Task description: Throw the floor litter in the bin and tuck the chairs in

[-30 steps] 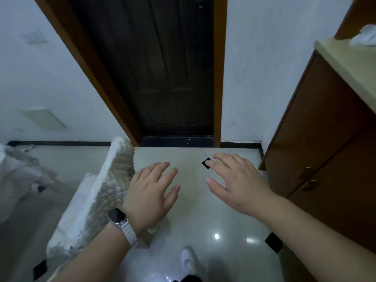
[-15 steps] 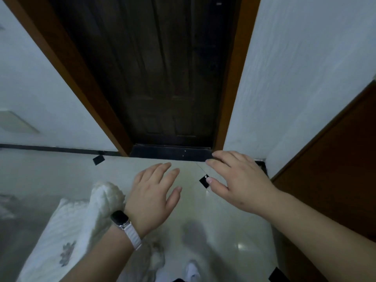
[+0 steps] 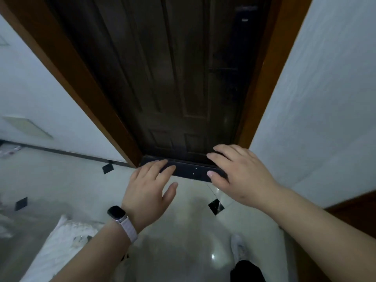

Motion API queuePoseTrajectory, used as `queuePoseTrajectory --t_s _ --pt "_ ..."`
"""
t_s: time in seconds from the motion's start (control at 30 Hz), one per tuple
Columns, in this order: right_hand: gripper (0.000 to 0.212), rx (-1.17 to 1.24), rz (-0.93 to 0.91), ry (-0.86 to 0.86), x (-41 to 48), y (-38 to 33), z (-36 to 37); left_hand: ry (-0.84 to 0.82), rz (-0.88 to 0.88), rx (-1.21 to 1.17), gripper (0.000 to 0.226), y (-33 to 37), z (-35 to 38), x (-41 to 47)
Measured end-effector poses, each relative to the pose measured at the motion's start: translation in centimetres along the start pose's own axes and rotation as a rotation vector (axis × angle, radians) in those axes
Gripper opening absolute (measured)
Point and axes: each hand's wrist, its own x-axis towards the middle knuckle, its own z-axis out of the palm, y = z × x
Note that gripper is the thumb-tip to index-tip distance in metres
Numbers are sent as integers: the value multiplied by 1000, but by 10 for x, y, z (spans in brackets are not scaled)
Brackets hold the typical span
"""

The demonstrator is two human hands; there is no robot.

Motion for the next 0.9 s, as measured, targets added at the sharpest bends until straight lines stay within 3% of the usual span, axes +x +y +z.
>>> queuePoseTrajectory --t_s 0.17,0.4,0.7,0.9 --pt "48 21 -180 -20 72 66 -6 4 -196 76 41 13 -1 64" --pt "48 23 -372 -59 163 114 -16 49 -319 124 43 20 -17 123" --pt "64 100 -518 -183 253 52 5 152 -469 156 40 -50 -24 112" --pt "66 40 -551 -217 313 -17 32 244 -504 125 41 -143 -7 98"
